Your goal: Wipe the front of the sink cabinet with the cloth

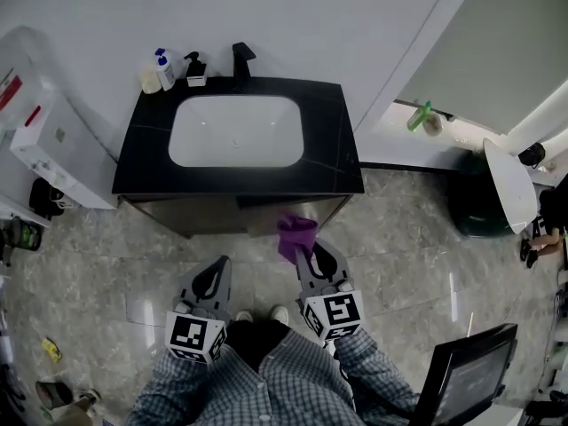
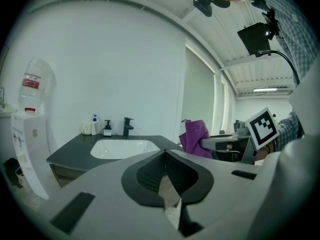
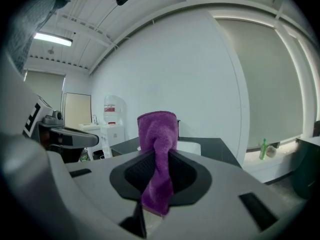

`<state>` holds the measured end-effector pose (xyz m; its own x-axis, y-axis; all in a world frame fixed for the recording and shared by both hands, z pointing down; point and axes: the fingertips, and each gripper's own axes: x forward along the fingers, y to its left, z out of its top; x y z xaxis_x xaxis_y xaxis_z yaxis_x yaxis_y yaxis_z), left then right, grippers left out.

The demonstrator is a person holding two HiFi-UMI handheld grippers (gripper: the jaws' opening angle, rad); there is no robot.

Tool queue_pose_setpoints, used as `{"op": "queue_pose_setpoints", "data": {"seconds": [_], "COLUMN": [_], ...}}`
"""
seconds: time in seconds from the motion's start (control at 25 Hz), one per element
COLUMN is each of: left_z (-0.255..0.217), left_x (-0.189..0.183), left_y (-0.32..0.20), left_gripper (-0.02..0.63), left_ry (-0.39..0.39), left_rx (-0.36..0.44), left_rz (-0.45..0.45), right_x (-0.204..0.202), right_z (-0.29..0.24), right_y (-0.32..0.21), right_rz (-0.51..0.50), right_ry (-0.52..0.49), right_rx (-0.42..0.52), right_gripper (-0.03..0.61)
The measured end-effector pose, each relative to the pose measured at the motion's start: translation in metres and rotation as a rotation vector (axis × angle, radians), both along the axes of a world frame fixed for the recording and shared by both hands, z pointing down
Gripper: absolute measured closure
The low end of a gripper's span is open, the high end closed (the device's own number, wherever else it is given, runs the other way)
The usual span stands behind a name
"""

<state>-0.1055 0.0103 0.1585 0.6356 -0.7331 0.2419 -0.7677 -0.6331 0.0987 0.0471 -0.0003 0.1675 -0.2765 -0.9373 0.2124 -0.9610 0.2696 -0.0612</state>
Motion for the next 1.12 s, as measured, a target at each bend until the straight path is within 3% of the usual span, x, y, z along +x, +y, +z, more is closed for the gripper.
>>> {"op": "queue_pose_setpoints", "data": {"seconds": [0.2,0.52,1.12], "left_z": [0.004,-0.001,-0.006], "left_x": [0.007,0.022,0.024], "left_y": [-0.005,-0.009,-0.007], "left_gripper": [0.603,0.603,0.603], "left_ry": [0.034,0.014,0.009], "left_rx": [-0.021,0.015,0.026], "left_rz": [-0.025,0.023,0.021], "right_x": [0.011,0.012,0.006], "right_z": [-0.010,-0.016,-0.017], "right_y": [0.016,0.019,0.025], "right_rz": [0.004,0.028,0.005], "right_ry": [0.044,0.008,0.002], "right_rx": [-0.053,0.028,0.027], "right_gripper": [0.503,0.503,0.503]}}
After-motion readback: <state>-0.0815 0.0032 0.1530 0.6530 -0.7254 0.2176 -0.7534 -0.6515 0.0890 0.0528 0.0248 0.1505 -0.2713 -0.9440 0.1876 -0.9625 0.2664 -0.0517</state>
